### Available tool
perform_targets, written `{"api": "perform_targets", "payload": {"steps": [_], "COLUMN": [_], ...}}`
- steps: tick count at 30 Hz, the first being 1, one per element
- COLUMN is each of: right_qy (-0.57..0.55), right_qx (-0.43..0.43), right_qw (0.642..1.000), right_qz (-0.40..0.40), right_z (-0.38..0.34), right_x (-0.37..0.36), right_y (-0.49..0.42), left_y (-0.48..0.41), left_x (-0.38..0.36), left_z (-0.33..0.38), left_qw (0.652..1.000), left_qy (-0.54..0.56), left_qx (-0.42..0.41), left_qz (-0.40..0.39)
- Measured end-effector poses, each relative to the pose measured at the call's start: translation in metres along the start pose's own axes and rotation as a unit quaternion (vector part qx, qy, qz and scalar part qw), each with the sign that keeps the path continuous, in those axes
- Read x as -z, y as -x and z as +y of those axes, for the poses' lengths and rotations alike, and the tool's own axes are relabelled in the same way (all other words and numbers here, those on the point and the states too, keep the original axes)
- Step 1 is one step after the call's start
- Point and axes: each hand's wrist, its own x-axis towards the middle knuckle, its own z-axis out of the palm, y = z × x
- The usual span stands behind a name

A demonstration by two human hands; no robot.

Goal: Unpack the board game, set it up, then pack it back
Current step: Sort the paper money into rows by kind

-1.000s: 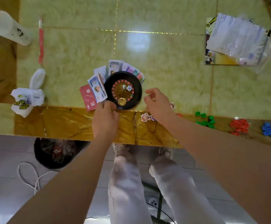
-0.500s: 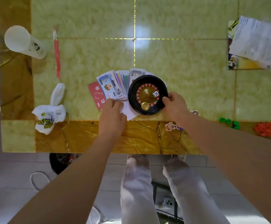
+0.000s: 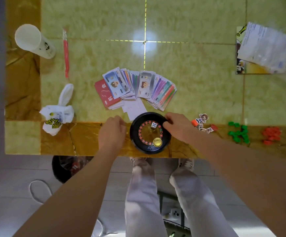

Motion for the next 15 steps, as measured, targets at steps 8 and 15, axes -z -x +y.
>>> {"api": "perform_targets", "payload": {"steps": [8, 15], "right_qy": [0.077, 0.086], "right_qx": [0.003, -0.015], "right_qw": [0.997, 0.993], "right_qz": [0.027, 0.077], "right_z": [0.000, -0.008], "right_x": [-0.029, -0.030], "right_y": [0.004, 0.002], "left_y": [0.028, 0.024], "left_x": [-0.022, -0.013], "left_z": [-0.012, -0.012], "left_qw": [0.997, 0.996], "left_qy": [0.047, 0.071], "left_qx": [0.037, 0.041], "left_qz": [-0.042, -0.046]}}
